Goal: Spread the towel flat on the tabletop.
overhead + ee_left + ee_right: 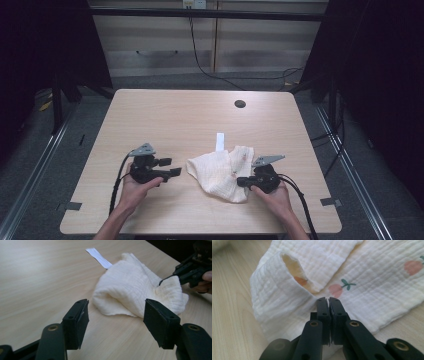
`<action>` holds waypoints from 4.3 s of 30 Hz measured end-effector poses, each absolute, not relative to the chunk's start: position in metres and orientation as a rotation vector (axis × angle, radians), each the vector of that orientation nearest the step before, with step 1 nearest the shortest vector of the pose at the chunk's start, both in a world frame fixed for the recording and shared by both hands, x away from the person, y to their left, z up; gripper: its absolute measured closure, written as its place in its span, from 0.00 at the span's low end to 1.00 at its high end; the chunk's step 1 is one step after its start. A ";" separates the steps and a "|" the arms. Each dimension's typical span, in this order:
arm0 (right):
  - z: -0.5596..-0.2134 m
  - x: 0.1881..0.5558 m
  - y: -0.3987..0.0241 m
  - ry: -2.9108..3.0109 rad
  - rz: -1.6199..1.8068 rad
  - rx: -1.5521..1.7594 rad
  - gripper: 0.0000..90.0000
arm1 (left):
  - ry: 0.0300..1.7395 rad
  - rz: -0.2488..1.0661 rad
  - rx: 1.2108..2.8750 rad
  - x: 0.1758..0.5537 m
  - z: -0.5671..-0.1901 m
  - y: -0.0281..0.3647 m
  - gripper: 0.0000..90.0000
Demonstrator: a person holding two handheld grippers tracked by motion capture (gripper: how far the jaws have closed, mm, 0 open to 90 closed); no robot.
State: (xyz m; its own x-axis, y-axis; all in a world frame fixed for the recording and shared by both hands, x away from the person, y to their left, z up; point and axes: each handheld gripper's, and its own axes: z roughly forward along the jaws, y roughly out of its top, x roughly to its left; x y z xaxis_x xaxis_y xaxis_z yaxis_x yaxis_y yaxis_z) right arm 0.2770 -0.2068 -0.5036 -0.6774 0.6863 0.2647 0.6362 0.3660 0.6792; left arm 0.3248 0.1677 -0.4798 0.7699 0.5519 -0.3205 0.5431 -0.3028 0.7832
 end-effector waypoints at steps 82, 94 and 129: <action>-0.507 0.280 -0.197 2.553 1.272 1.166 0.97 | 0.661 0.058 2.171 0.362 -0.508 0.097 0.79; -0.502 0.279 -0.200 2.520 1.294 1.172 0.97 | 0.755 -0.017 2.093 0.359 -0.507 0.106 0.94; -0.375 0.302 -0.255 2.108 1.495 1.081 0.97 | 0.757 0.129 1.762 0.370 -0.397 0.192 0.95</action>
